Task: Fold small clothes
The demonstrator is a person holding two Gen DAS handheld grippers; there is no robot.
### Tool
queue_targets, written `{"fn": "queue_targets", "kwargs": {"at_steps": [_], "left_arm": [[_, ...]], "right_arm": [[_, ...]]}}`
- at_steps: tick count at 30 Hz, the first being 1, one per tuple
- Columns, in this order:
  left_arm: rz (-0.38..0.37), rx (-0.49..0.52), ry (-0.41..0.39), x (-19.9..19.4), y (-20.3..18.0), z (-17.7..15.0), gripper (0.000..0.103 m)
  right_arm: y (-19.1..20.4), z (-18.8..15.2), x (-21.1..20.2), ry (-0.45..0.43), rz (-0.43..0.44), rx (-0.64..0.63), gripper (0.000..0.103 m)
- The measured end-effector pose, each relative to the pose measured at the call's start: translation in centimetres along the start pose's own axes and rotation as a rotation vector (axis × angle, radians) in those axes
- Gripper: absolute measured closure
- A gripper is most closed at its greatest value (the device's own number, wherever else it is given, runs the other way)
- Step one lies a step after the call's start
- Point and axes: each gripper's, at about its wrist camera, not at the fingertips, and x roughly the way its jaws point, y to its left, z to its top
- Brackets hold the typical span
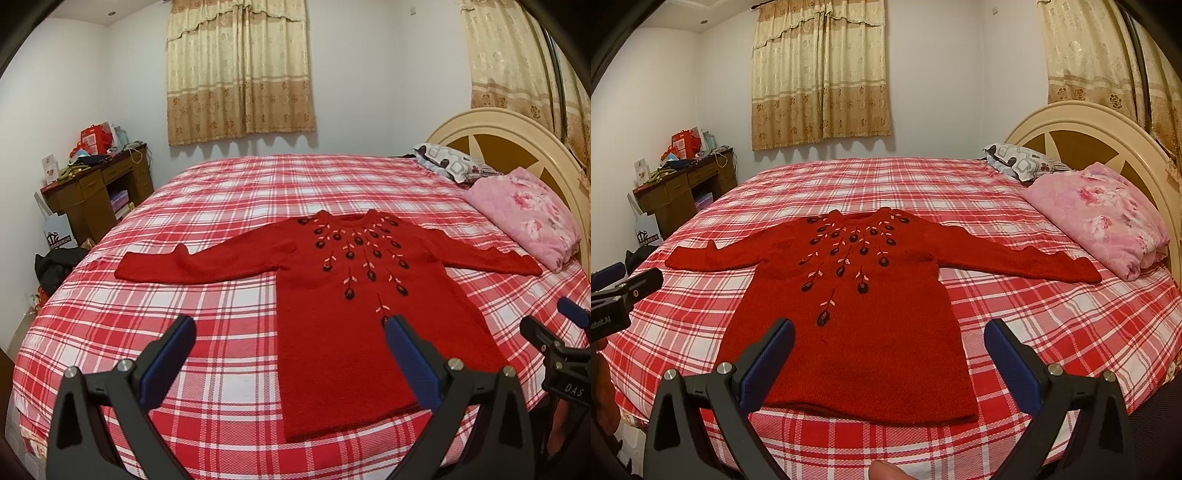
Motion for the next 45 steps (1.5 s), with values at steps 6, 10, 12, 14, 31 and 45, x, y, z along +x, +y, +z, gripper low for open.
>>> {"fn": "queue_targets", "kwargs": {"at_steps": [6,10,12,14,31,45], "left_arm": [[0.000,-0.002,-0.001,0.0,0.0,0.0,0.000],[0.003,-0.003,-0.002,0.1,0.0,0.0,0.000],[0.004,-0.007,-0.001,0.1,0.2,0.0,0.000],[0.005,-0.011,0.002,0.3,0.4,0.0,0.000],[0.007,-0.029,0.057,3.2,0.9,-0.7,0.000],[0.020,0.047,0.075,9.7,-1.5,1.3,0.000]], "right_arm": [[0.1,0.0,0.1,0.000,0.000,-0.001,0.001],[0.1,-0.1,0.2,0.003,0.002,0.000,0.001],[0.1,-0.1,0.3,0.005,0.002,-0.001,0.001],[0.1,-0.2,0.4,0.006,0.003,-0.001,0.001],[-0.6,-1.4,2.8,0.056,0.026,0.008,0.001],[-8.8,-1.7,10.4,0.178,-0.038,0.136,0.001]]}}
